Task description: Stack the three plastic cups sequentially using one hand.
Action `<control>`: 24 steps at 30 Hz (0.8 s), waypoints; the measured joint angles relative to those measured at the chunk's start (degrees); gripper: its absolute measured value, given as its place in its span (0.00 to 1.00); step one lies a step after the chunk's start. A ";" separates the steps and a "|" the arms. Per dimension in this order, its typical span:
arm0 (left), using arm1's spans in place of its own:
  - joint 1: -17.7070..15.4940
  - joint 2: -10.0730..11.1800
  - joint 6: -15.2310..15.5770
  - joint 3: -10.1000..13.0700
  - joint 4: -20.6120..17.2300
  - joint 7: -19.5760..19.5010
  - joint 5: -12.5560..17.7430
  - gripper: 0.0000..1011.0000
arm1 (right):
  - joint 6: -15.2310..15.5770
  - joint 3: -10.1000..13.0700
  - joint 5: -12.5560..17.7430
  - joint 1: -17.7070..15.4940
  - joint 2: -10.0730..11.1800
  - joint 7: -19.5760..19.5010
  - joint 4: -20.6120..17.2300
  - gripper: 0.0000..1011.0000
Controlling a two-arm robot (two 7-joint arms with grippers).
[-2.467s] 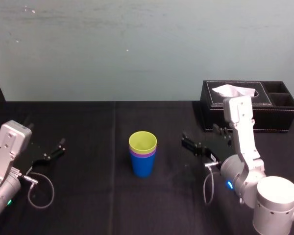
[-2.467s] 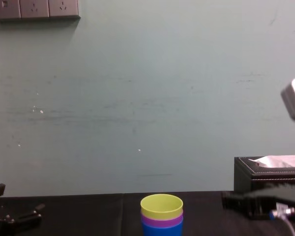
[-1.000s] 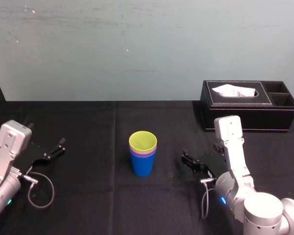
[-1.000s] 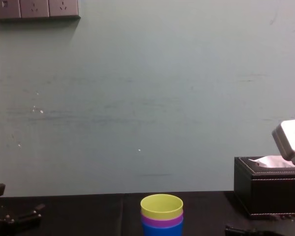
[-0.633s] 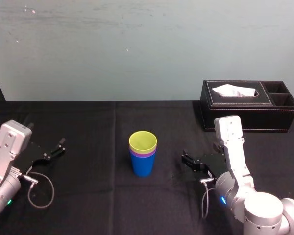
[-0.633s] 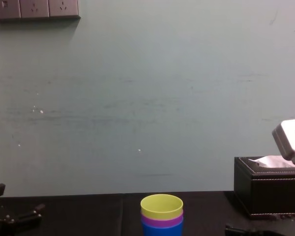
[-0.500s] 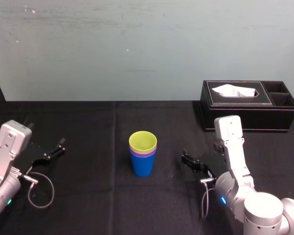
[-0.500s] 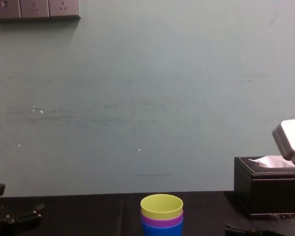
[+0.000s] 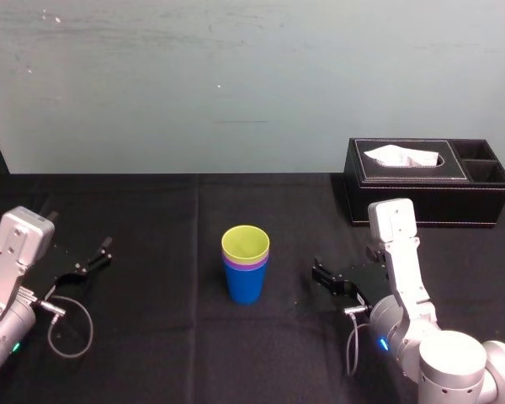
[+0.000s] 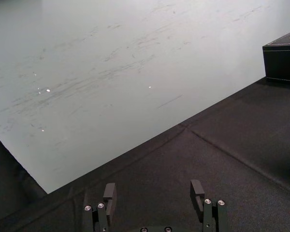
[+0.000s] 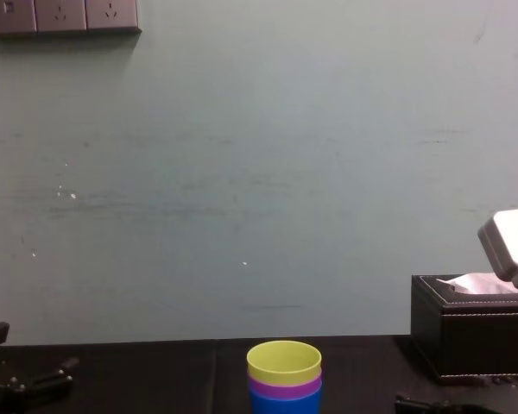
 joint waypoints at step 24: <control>0.00 0.00 0.00 0.00 0.00 0.00 0.00 0.99 | 0.00 0.00 0.00 0.00 0.00 0.00 0.00 0.99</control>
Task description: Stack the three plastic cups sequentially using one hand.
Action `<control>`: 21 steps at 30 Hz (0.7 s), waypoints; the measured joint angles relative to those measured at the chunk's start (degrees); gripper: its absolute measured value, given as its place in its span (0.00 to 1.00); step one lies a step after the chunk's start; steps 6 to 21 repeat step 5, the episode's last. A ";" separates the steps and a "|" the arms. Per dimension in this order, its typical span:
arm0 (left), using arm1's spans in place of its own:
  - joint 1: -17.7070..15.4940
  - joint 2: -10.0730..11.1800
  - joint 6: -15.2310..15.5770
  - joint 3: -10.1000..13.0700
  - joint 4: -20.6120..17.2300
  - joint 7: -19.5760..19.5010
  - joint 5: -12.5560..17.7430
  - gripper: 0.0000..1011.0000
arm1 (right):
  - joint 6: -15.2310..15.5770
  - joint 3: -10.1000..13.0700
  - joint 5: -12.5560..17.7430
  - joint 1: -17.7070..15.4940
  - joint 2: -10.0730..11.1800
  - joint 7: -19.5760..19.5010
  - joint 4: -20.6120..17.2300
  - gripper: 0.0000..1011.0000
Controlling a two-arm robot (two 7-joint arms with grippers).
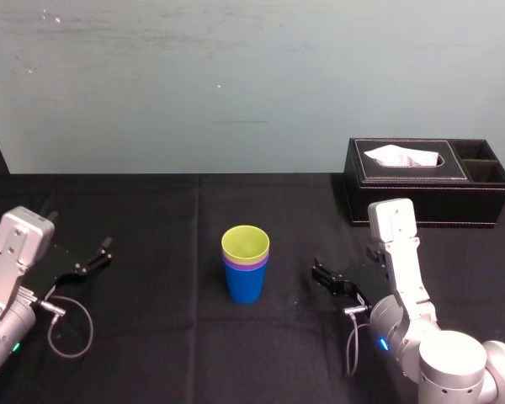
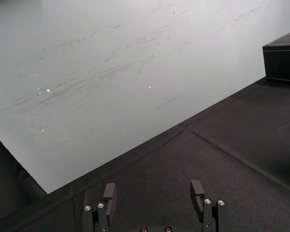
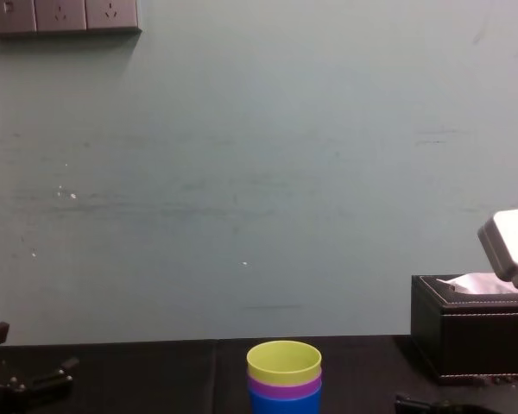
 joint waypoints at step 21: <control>0.00 0.00 0.00 0.00 0.00 0.00 0.00 0.99 | 0.00 0.00 0.00 0.00 0.00 0.00 0.00 0.99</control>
